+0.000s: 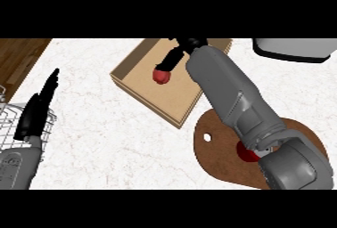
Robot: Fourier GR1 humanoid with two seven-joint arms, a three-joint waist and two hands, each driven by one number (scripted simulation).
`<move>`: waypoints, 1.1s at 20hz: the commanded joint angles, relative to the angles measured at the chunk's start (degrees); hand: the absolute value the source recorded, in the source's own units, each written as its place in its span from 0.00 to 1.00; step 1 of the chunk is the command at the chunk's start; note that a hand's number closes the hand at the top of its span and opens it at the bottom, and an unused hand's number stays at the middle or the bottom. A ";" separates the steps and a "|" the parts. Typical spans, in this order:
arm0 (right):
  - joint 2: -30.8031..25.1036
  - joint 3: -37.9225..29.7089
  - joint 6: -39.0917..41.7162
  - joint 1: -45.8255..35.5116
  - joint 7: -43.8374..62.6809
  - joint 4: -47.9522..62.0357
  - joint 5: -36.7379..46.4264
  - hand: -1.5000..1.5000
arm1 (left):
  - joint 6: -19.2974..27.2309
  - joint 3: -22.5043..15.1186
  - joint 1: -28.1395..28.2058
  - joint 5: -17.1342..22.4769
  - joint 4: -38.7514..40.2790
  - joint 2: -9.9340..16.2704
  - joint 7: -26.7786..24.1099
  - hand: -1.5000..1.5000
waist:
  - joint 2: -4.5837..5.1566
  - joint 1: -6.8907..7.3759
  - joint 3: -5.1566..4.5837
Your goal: Pick the bell pepper from the cutting board and place it in the cardboard box
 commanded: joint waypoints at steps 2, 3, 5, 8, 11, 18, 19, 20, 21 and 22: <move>0.04 -1.51 0.12 -0.04 -1.73 -0.23 -1.80 0.00 | -0.02 0.23 -0.45 0.36 1.04 -0.48 -0.13 0.50 | 0.36 0.08 0.03; 0.04 -1.78 0.77 -0.33 -2.51 -0.39 -2.20 0.00 | 0.46 -0.10 -0.09 -0.20 0.78 -0.61 -0.79 0.50 | 0.17 -0.01 0.04; 0.04 -3.16 -1.92 1.11 -5.43 -1.85 -3.65 0.00 | 0.24 -0.26 -0.27 -0.46 -0.51 -0.19 0.67 0.50 | -0.13 -0.51 0.15; 0.04 -5.48 -4.30 0.92 -8.23 -3.42 -6.20 0.00 | 0.07 -0.20 0.09 -0.17 -0.03 -0.35 -0.82 0.50 | 0.19 0.00 0.10; 0.04 -9.02 -5.10 1.84 -10.93 -4.89 -9.85 0.00 | 0.83 0.70 1.08 -0.02 0.81 -0.45 -1.07 0.50 | -0.22 -1.36 0.11; -4.41 -14.55 0.11 4.70 -17.08 -5.79 -15.26 0.00 | 1.13 1.22 2.02 -0.05 -0.82 -0.10 -0.33 0.50 | -0.48 -2.43 0.18; -4.89 -14.73 0.98 4.04 -16.11 -5.17 -15.37 0.00 | 0.70 0.93 0.23 -0.30 -0.68 0.16 1.33 0.50 | -0.34 -2.52 0.18; -8.30 -15.59 4.05 3.10 -15.43 -5.47 -16.23 0.00 | 0.66 1.12 3.21 -0.20 -1.09 0.31 -0.45 0.50 | -0.66 -2.52 0.17; -6.63 -15.69 2.10 3.55 -15.41 -4.98 -16.24 0.00 | -0.14 2.40 2.57 0.78 0.39 1.36 -1.53 0.50 | -0.53 -2.56 0.11; -11.29 -16.32 5.64 4.51 -15.91 -4.96 -16.73 0.00 | 1.21 0.68 1.97 -0.61 -1.94 -0.21 0.88 0.50 | -0.46 -2.78 0.22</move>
